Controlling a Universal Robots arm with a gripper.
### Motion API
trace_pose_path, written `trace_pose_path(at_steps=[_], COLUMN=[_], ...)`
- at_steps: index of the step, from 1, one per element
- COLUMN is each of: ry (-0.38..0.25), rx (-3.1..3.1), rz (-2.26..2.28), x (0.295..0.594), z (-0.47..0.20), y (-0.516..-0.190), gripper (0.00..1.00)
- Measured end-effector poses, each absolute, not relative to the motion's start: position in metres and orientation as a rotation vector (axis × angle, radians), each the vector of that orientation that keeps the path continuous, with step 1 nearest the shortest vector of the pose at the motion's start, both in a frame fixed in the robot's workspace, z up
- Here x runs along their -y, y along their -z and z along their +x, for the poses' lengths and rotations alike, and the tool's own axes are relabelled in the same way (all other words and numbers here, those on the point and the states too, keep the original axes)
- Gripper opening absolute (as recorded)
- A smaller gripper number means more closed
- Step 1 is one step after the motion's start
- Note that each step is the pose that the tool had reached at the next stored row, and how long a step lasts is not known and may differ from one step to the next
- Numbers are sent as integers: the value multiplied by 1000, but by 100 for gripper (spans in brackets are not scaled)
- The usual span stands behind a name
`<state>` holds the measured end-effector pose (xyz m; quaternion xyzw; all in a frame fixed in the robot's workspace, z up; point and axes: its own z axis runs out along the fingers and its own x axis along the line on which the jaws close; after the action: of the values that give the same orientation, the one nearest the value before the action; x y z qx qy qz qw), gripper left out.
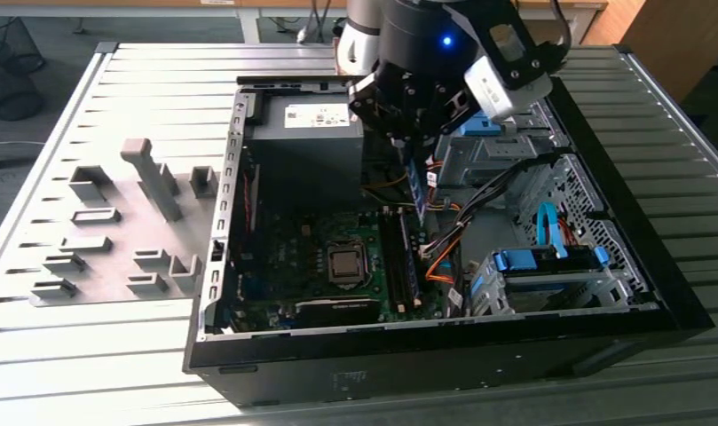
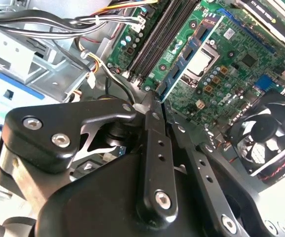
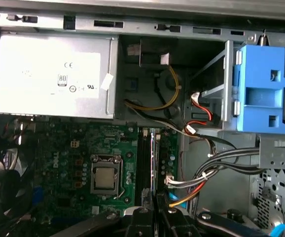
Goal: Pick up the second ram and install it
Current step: 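Insert the second ram into the second slot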
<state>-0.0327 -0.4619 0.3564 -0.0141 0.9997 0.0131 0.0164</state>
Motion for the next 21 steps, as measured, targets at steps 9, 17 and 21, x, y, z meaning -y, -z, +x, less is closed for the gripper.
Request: trace_pose_path(at_steps=[9, 17, 21], ry=[-41, -41, -41], rx=[-3108, -3108, -3108], rz=[-43, -43, -43], x=[462, 462, 462], z=[-33, -33, -33], y=[-341, -340, -340], gripper=[14, 14, 14])
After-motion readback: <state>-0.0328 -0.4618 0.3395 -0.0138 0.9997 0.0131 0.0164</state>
